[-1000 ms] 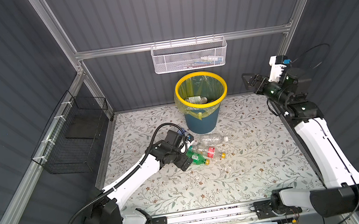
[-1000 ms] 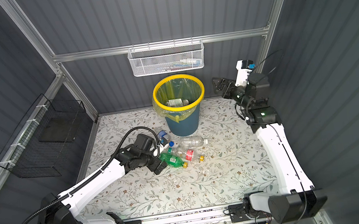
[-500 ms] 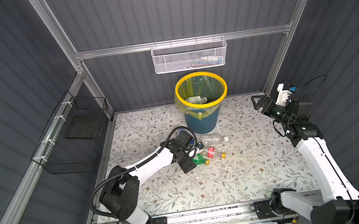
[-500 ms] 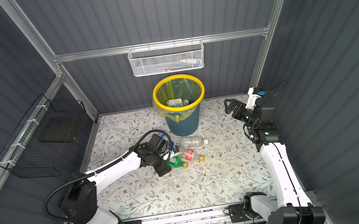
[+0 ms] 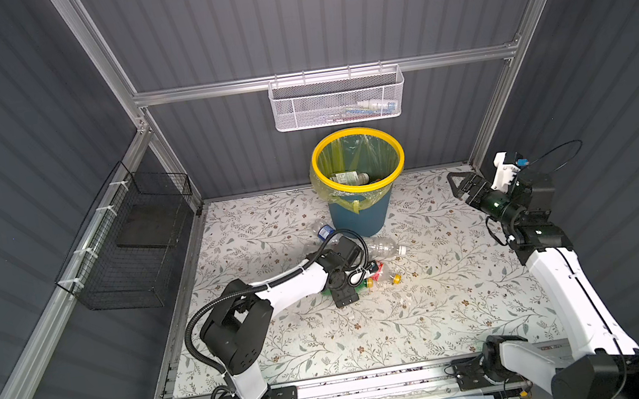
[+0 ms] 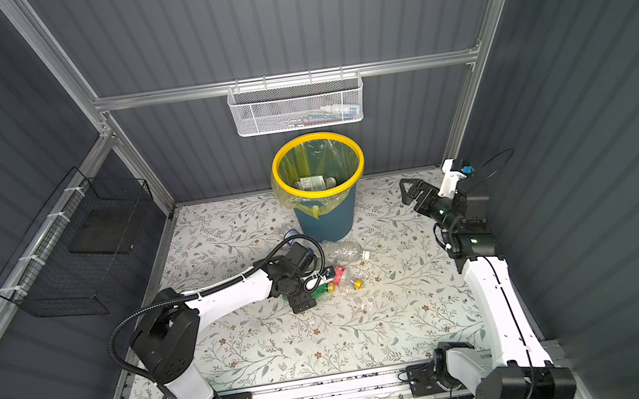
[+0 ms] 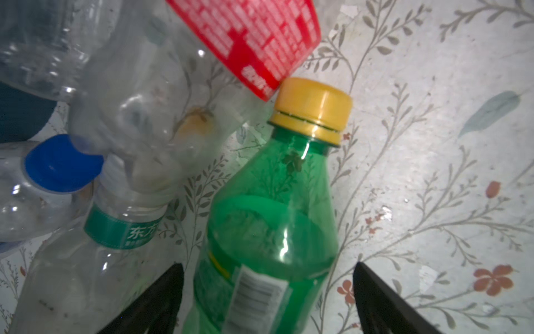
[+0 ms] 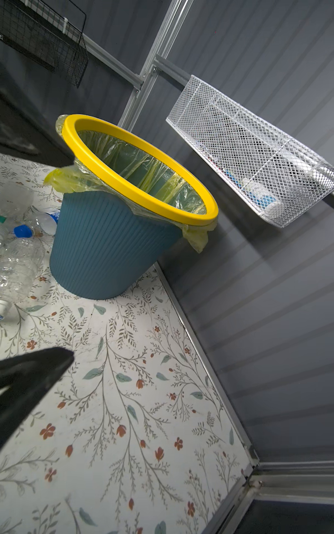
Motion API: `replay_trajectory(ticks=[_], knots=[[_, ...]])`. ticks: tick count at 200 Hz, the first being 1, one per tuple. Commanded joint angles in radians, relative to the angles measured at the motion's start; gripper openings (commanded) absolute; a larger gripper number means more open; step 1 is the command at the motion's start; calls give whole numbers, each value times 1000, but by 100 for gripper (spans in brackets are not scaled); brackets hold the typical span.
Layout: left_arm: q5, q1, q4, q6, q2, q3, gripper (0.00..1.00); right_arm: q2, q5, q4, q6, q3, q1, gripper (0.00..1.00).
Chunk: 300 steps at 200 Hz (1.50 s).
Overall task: Throw the plastic bottles in the bin
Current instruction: 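Lower the left gripper onto the green yellow-capped bottle and grasp it, then lift the green bottle with the left gripper toward the bin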
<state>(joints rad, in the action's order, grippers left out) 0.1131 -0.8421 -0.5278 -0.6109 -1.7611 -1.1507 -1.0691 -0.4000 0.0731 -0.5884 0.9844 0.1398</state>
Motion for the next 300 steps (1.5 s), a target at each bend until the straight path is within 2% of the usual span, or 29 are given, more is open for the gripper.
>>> replay_trajectory(ticks=[1,27,139,218,300], knots=[[10,-9,-42,-31,-24,-39,91,-5,-20,-33,-12,-20,10,99],[14,-9,-55,-22,-29,-32,87,-6,-23,-35,-14,-23,15,98],[-57,-36,-52,117,22,46,53,0,-28,-29,-34,-70,30,98],[-63,-37,37,243,208,154,49,17,-23,-2,-39,-132,33,98],[-11,-37,255,429,517,349,46,-31,-69,63,-29,-255,17,95]])
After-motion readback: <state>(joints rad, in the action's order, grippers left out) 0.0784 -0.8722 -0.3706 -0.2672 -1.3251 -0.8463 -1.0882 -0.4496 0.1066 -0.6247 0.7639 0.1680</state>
